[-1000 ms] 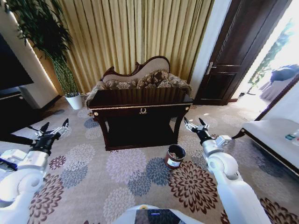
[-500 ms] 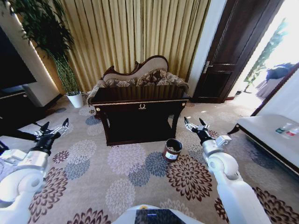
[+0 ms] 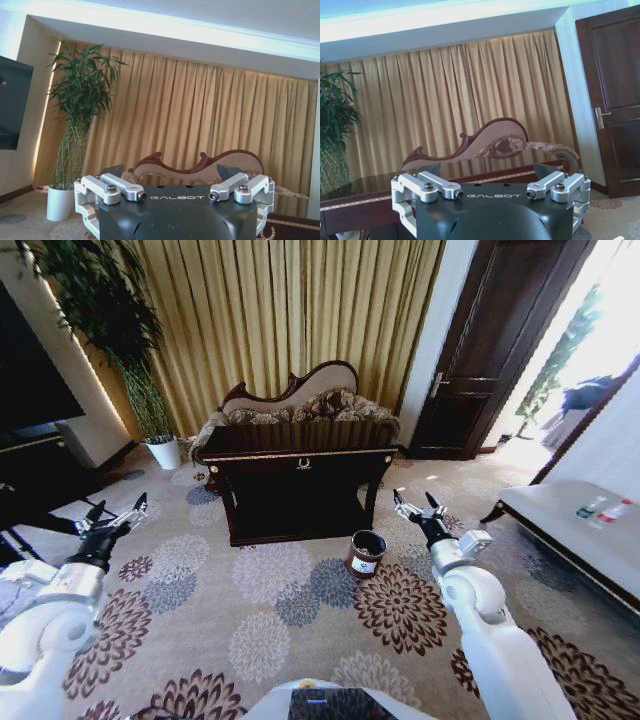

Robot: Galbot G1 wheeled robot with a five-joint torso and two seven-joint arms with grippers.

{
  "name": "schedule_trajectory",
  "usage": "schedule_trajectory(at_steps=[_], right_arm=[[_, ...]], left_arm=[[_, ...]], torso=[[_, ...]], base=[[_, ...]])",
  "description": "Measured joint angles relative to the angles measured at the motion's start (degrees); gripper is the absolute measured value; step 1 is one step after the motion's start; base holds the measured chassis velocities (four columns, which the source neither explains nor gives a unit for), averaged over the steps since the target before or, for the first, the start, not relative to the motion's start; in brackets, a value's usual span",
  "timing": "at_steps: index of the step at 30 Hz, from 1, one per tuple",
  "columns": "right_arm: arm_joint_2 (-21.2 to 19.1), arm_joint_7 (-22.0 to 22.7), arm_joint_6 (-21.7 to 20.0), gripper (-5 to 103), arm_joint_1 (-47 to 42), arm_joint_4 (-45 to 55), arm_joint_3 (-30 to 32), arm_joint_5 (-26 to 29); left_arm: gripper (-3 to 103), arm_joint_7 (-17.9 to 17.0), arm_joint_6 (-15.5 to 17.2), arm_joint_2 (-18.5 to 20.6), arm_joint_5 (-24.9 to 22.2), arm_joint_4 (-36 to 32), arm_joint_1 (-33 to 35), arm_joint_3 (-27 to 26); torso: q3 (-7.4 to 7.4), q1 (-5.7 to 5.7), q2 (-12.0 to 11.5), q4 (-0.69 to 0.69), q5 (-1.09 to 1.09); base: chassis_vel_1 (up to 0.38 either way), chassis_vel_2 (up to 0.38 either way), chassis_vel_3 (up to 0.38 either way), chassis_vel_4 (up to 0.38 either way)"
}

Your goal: Move to the front of the table and place the trash on the table into the trash bin.

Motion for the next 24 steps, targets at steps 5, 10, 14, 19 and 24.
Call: schedule_trajectory(at_steps=[5,10,14,19,24], right_arm=[[0.1,0.1,0.2,100,0.0,0.0,0.0,-0.3],[0.1,0.1,0.2,100,0.0,0.2,0.0,-0.6],[0.2,0.2,0.2,100,0.0,0.4,-0.1,-1.0],[0.4,0.4,0.1,100,-0.1,0.7,-0.2,-1.4],[0.7,0.8,0.1,100,-0.3,1.1,-0.1,-1.5]], left_arm=[[100,0.0,0.0,0.4,0.0,-0.1,-0.1,0.0],[100,0.0,0.0,0.4,0.1,-0.2,0.0,0.0],[100,-0.1,0.0,0.3,0.1,-0.6,0.3,-0.1],[100,-0.1,0.0,0.1,0.1,-1.0,0.8,-0.3],[100,-0.1,-0.1,-0.1,0.2,-1.3,0.9,-0.3]], torso=[[-0.01,-0.01,0.0,0.00,0.00],[-0.02,-0.03,0.0,0.00,0.00],[-0.02,-0.02,0.0,-0.01,0.00],[-0.02,-0.02,0.0,0.00,0.00],[-0.02,-0.02,0.0,0.00,0.00]], base=[[0.000,0.000,0.000,0.000],[0.000,0.000,0.000,0.000],[0.000,0.000,0.000,0.000],[0.000,0.000,0.000,0.000],[0.000,0.000,0.000,0.000]])
